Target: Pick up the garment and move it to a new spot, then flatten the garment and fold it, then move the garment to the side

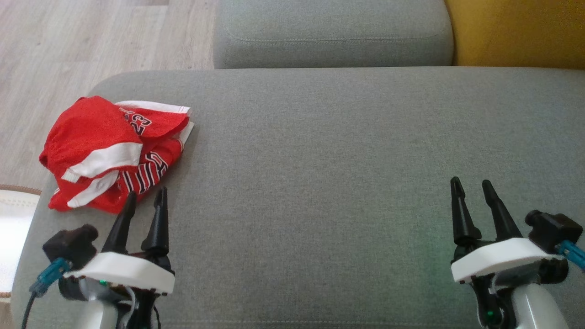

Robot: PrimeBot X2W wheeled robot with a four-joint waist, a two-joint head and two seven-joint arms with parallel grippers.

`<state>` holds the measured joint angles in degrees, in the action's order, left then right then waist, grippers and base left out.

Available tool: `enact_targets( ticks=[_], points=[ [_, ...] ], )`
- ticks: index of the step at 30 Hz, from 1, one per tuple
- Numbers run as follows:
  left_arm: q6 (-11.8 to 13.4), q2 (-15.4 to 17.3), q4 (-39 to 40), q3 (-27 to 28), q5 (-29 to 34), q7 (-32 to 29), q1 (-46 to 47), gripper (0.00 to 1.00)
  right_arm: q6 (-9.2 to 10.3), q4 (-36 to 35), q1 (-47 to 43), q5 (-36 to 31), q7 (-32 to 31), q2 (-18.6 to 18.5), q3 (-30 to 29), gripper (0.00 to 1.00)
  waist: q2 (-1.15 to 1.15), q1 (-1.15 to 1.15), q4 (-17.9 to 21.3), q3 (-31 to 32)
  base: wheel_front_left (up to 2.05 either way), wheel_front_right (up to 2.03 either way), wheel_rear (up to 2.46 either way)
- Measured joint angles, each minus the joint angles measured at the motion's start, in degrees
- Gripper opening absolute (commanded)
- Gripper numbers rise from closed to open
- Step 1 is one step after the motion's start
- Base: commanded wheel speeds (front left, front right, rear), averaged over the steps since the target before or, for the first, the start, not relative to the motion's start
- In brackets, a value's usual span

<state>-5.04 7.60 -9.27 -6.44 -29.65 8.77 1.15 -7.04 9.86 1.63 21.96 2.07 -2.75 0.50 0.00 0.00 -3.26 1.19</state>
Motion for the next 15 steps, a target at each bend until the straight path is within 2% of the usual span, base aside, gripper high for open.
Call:
enact_targets(
  ticks=[15],
  points=[
    [0.6,1.3,-0.2,-2.3,9.5,1.4,0.0,1.0,-0.01,-0.8,-1.4,-8.9,1.0,0.2,-0.2,1.0,0.0,0.0,-0.5,0.0,0.0,0.0,0.0]
  ],
)
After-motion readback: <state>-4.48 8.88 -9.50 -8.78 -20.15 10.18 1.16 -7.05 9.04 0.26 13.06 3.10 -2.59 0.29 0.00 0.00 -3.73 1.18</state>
